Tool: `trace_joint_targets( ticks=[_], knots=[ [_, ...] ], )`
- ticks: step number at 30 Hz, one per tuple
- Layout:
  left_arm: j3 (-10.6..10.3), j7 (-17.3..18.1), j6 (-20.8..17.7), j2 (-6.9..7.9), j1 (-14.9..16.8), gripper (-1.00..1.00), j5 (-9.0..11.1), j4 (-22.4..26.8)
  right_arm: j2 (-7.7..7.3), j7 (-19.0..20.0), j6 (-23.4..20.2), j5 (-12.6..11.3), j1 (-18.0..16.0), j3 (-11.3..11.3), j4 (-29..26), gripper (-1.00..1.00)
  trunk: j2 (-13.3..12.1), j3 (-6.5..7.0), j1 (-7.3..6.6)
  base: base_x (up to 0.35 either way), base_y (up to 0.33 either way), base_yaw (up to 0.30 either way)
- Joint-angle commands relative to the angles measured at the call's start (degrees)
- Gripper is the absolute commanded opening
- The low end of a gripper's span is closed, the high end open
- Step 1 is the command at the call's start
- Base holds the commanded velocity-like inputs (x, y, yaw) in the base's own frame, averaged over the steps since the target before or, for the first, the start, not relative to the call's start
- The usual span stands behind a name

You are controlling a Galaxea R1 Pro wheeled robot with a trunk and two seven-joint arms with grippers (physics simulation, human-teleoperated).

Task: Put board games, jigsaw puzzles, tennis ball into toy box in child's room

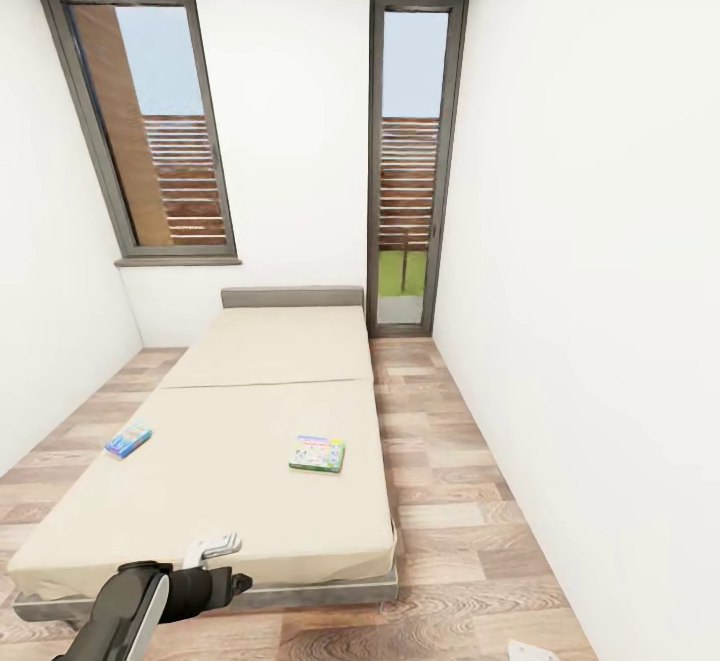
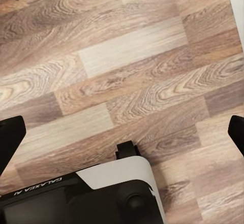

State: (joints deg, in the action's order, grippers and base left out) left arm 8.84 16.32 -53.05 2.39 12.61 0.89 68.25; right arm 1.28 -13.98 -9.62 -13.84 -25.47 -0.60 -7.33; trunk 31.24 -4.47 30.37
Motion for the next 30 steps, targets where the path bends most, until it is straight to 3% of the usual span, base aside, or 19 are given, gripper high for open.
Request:
trace_joint_targets(
  ticks=[1, 22, 30],
  knots=[
    [0.06, 0.12, -0.3, -0.01, 0.05, 1.0, 0.07, 0.04, 0.02, -0.26, -0.32, -0.23, -0.02, -0.05, -0.15, 1.0, 0.1, -0.11, 0.02, 0.005, -0.001, 0.0],
    [-0.05, -0.08, -0.13, -0.12, 0.05, 1.0, 0.05, 0.03, 0.28, -0.26, -0.31, -0.23, -0.01, -0.02, -0.15, 1.0, 0.1, -0.11, 0.02, 0.092, -0.081, 0.0],
    [-0.07, -0.14, -0.13, -0.12, 0.05, 1.0, 0.02, -0.01, 0.35, -0.26, -0.31, -0.23, -0.01, -0.02, -0.15, 1.0, 0.1, -0.11, 0.02, 0.036, -0.216, 0.0]
  ],
)
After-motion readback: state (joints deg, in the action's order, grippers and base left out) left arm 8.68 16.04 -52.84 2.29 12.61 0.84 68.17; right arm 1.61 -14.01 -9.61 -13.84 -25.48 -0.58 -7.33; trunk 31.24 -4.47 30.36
